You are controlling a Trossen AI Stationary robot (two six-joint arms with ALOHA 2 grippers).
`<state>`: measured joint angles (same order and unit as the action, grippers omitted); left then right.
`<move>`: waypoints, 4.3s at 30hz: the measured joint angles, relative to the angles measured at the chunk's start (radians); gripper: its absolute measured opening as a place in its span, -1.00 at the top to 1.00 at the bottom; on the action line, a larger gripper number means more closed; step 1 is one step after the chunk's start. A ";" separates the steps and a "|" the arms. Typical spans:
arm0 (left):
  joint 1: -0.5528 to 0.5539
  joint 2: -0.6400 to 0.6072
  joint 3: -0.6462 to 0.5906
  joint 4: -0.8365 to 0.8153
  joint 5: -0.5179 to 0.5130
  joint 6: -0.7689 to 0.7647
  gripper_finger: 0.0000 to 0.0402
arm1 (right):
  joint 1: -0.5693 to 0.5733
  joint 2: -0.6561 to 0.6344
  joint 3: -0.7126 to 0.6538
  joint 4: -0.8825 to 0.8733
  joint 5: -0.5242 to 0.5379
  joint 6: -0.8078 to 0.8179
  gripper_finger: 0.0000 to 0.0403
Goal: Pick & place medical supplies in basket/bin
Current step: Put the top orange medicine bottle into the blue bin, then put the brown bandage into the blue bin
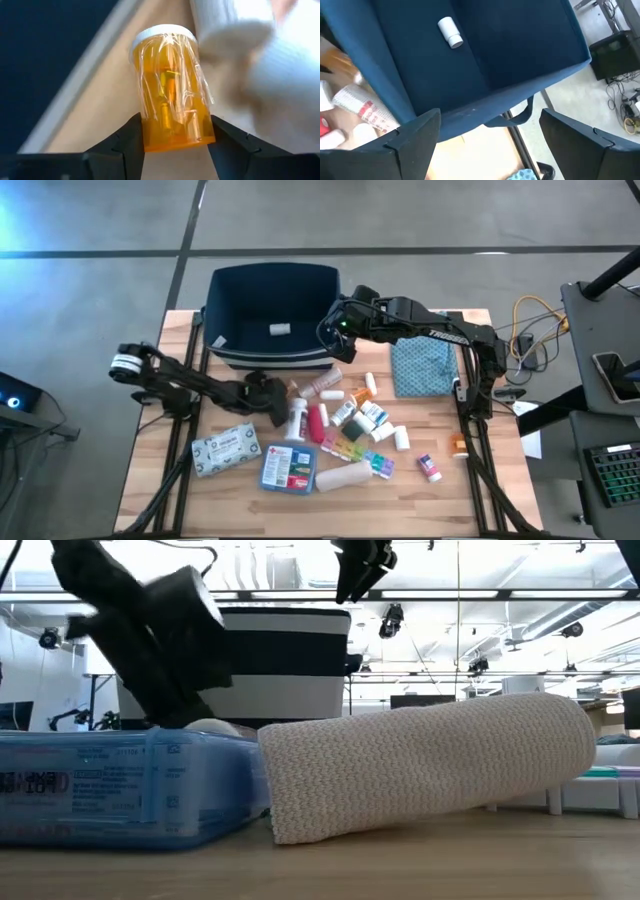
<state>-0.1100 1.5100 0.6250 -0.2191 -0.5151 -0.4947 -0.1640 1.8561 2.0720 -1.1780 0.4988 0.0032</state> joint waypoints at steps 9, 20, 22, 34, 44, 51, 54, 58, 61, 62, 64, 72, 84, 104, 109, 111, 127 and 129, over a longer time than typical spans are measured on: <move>-0.259 -0.102 0.173 -0.442 -0.143 -0.433 0.19 | -0.001 -0.021 0.000 0.024 0.000 -0.028 -0.63; -0.304 -0.228 0.705 -0.694 -0.672 -0.323 0.19 | 0.001 -0.088 0.000 0.088 -0.002 -0.106 -0.63; -0.230 -0.229 0.756 -0.697 -0.754 -0.170 0.19 | 0.002 -0.104 0.000 0.086 -0.005 -0.093 -0.63; 0.350 -0.230 0.758 -0.554 -0.228 0.378 0.19 | 0.048 -0.165 0.000 0.013 -0.003 0.044 -0.63; 0.527 -0.205 0.692 -0.505 0.024 0.523 0.16 | 0.073 -0.195 0.000 -0.053 -0.001 0.128 -0.63; 0.507 -0.229 0.667 -0.649 -0.047 0.472 -0.29 | 0.073 -0.195 0.000 -0.068 -0.002 0.129 -0.63; 0.503 -0.250 0.692 -0.770 -0.072 0.436 -0.46 | 0.063 -0.194 -0.006 -0.092 0.000 0.195 -0.63; 0.501 -0.291 0.723 -0.953 -0.113 0.310 -0.51 | -0.017 -0.190 -0.041 -0.092 -0.005 0.299 -0.63; 0.448 -0.355 0.772 -1.027 -0.116 0.169 -0.49 | -0.116 -0.174 -0.088 -0.060 -0.037 0.342 -0.63; 0.419 -0.381 0.785 -1.037 -0.116 0.123 -0.47 | -0.153 -0.168 -0.108 -0.046 -0.053 0.348 -0.63; 0.354 -0.432 0.799 -1.037 -0.115 0.042 -0.45 | -0.220 -0.148 -0.156 0.002 -0.083 0.348 -0.63; 0.146 -0.561 0.763 -1.208 -0.137 -0.273 -0.30 | -0.366 -0.026 -0.304 0.261 -0.415 0.324 -0.63; -0.108 -0.553 0.562 -1.351 0.302 -0.426 -0.18 | -0.320 -0.013 -0.258 0.368 -0.337 0.175 -0.63; -0.517 -0.314 0.224 -0.937 0.539 -0.499 -0.47 | -0.099 -0.326 -0.381 0.219 -0.468 0.118 -0.84; -0.516 -0.449 0.138 -0.750 0.538 -0.634 -0.47 | 0.026 -0.343 -0.483 0.175 -0.412 0.187 -0.84; -0.516 -0.492 0.101 -0.688 0.522 -0.658 -0.47 | 0.074 -0.345 -0.545 0.190 -0.396 0.199 -0.84; -0.518 -0.527 0.050 -0.666 0.486 -0.667 -0.47 | 0.012 -0.072 -0.800 0.620 -0.295 -0.323 -0.84; -0.518 -0.518 0.057 -0.668 0.486 -0.670 -0.47 | 0.003 -0.025 -0.801 0.649 -0.296 -0.398 -0.84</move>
<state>-0.6281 0.9916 0.6816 -0.8870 -0.0288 -1.1650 -0.1615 1.8310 1.2713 -0.5291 0.2027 -0.3949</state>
